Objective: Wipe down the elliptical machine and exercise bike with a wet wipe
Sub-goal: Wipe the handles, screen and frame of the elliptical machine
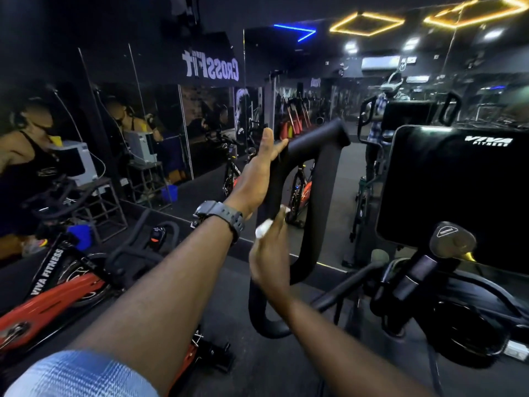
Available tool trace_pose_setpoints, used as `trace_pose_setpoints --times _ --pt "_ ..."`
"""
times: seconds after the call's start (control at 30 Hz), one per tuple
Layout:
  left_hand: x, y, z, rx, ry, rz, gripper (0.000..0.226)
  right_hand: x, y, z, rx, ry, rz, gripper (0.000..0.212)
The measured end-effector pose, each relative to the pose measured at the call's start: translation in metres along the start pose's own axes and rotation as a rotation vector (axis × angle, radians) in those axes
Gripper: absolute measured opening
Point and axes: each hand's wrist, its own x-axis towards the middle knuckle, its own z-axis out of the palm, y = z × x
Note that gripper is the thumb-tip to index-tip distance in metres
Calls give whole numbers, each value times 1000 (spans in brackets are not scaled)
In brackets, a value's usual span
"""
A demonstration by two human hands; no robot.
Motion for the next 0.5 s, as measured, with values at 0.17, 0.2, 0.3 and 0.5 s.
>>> trace_pose_setpoints --times 0.17,0.2,0.3,0.5 --pt "1 -3 0 14 16 -7 112 -35 32 -11 -351 -89 -393 59" --pt "2 -4 0 13 20 -11 111 -25 32 -16 -440 -92 -496 56" --pt "-1 -2 -6 -71 28 -19 101 28 10 -35 -826 -147 -840 54" --pt "-9 9 -24 -32 75 28 121 111 -55 -72 -1151 -10 -985 46"
